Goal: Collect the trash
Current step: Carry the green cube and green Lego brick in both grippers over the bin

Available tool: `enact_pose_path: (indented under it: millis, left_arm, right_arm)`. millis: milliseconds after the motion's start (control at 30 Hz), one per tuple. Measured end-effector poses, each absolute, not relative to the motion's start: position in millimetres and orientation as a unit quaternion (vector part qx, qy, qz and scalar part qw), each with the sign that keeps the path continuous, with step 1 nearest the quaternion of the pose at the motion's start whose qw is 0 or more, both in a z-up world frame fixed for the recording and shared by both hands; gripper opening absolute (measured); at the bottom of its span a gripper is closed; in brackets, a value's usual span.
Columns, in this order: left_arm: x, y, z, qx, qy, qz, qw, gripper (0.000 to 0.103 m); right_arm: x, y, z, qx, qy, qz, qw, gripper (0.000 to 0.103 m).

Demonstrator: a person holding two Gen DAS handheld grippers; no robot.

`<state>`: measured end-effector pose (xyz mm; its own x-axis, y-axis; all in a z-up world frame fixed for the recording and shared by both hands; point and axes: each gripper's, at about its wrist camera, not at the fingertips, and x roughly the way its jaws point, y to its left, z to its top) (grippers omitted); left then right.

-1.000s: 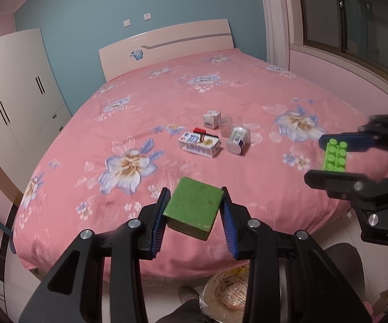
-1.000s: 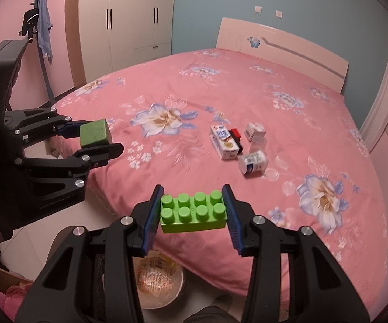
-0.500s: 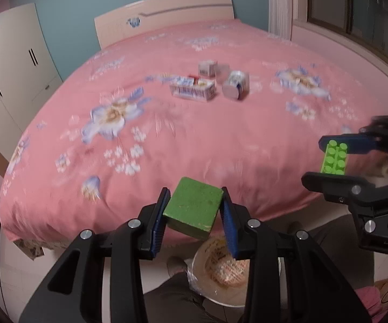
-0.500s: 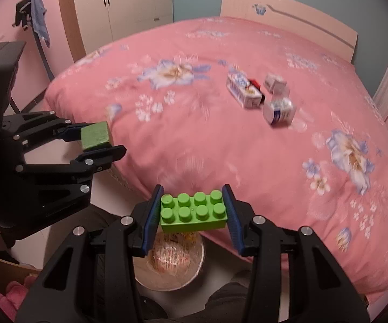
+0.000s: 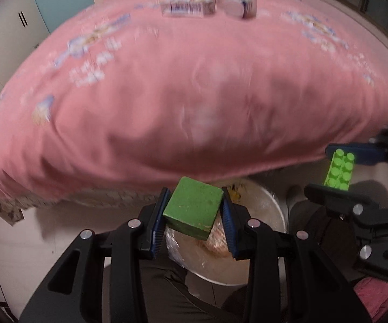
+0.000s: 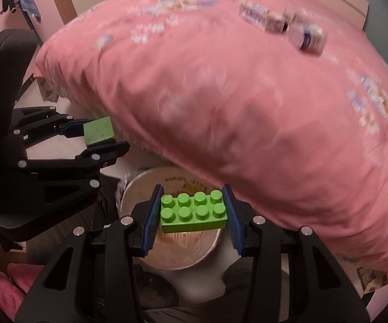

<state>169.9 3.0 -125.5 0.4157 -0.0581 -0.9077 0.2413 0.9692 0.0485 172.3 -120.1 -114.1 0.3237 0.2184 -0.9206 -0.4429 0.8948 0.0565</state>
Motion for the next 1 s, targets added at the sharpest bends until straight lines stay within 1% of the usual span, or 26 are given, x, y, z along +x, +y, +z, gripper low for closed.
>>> enact_pose_path:
  millis: [567, 1000]
  left_arm:
    - [167.3, 4.6, -245.2, 0.056, 0.639, -0.082, 0.763, 0.039]
    - [181.2, -1.9, -316.5, 0.039, 0.699, -0.081, 0.709, 0.040]
  right_arm:
    - [177.0, -114.5, -240.1, -0.057, 0.650, 0.180, 0.736, 0.045]
    - [189.2, -116.7, -313.9, -0.046, 0.711, 0.166, 0.682, 0.045]
